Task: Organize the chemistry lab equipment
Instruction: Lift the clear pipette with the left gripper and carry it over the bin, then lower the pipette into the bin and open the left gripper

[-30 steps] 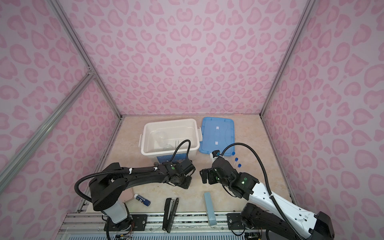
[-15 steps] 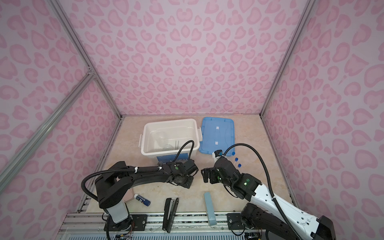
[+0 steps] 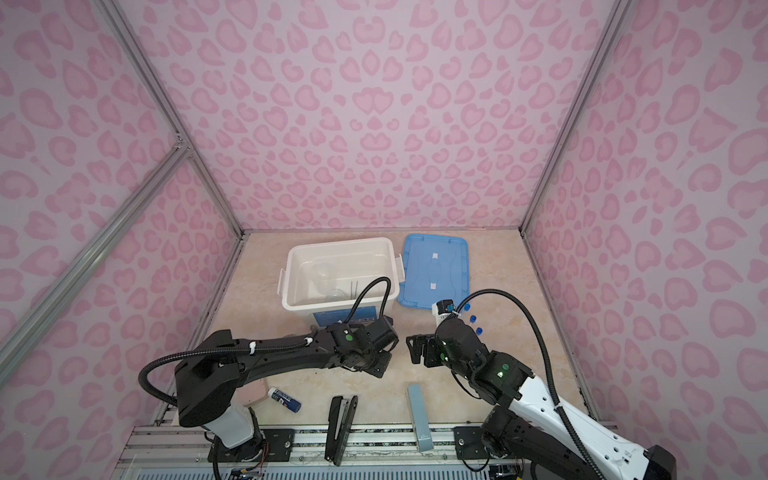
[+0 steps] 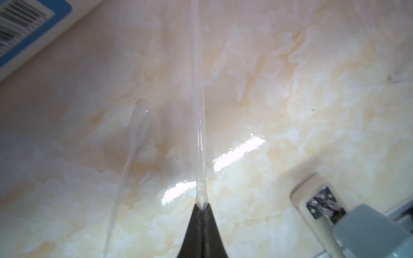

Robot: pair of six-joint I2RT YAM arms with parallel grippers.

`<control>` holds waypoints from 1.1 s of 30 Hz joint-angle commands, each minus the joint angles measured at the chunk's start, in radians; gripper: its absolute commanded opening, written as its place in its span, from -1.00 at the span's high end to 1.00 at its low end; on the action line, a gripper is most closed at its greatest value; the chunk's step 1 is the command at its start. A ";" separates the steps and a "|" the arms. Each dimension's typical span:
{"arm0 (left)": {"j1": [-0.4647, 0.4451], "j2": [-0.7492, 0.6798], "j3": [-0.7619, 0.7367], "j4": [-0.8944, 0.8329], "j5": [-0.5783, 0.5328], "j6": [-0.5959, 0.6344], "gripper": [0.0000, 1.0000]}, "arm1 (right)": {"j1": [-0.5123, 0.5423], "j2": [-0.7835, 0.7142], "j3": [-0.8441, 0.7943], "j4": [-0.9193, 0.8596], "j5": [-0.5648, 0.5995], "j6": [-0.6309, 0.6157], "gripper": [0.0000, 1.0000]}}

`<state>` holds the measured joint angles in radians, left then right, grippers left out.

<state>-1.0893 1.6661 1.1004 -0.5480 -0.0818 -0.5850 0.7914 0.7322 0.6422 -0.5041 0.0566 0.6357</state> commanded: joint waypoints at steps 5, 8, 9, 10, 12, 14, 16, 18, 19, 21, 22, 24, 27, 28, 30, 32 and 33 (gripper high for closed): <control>-0.004 -0.141 0.102 -0.074 0.013 -0.065 0.94 | -0.025 -0.132 0.011 0.046 0.039 -0.039 -0.95; 0.016 -0.172 0.205 -0.109 0.011 -0.054 0.94 | -0.044 -0.150 0.053 0.056 0.048 -0.077 -0.95; 0.027 -0.177 0.236 -0.109 0.027 -0.049 0.93 | -0.050 -0.144 0.070 0.059 0.050 -0.091 -0.95; 0.049 -0.179 0.280 -0.109 0.051 -0.039 0.92 | -0.058 -0.130 0.091 0.065 0.046 -0.106 -0.96; 0.099 -0.174 0.338 -0.109 0.091 -0.028 0.91 | -0.076 -0.079 0.134 0.072 0.026 -0.136 -0.96; 0.173 -0.149 0.411 -0.136 0.132 -0.007 0.91 | -0.092 0.001 0.204 0.067 -0.007 -0.171 -0.96; 0.245 -0.122 0.450 -0.129 0.175 0.001 0.90 | -0.107 0.083 0.276 0.053 -0.028 -0.198 -0.96; 0.306 -0.083 0.488 -0.119 0.218 0.009 0.90 | -0.122 0.168 0.345 0.051 -0.061 -0.219 -0.96; 0.324 -0.068 0.501 -0.114 0.214 0.016 0.90 | -0.133 0.208 0.373 0.052 -0.093 -0.230 -0.96; 0.361 -0.031 0.532 -0.113 0.207 0.020 0.90 | -0.150 0.286 0.431 0.053 -0.150 -0.244 -0.96; 0.377 -0.007 0.548 -0.117 0.212 0.023 0.89 | -0.155 0.316 0.451 0.056 -0.166 -0.251 -0.95; 0.411 0.041 0.583 -0.130 0.231 0.019 0.87 | -0.168 0.383 0.494 0.058 -0.191 -0.267 -0.95; 0.444 0.093 0.577 -0.088 0.251 0.005 0.85 | -0.203 0.470 0.542 0.059 -0.256 -0.278 -0.93; 0.451 0.117 0.585 -0.090 0.257 0.005 0.85 | -0.219 0.491 0.552 0.068 -0.296 -0.281 -0.92; 0.464 0.170 0.605 -0.086 0.260 0.005 0.86 | -0.247 0.533 0.562 0.099 -0.372 -0.279 -0.91; 0.470 0.216 0.620 -0.077 0.262 0.006 0.86 | -0.269 0.565 0.576 0.110 -0.391 -0.278 -0.90; 0.471 0.240 0.632 -0.072 0.264 0.008 0.86 | -0.275 0.579 0.585 0.108 -0.394 -0.285 -0.90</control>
<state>-0.6235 1.8618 1.7031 -0.6510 0.1581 -0.5762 0.5308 1.2839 1.2106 -0.4320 -0.2543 0.3702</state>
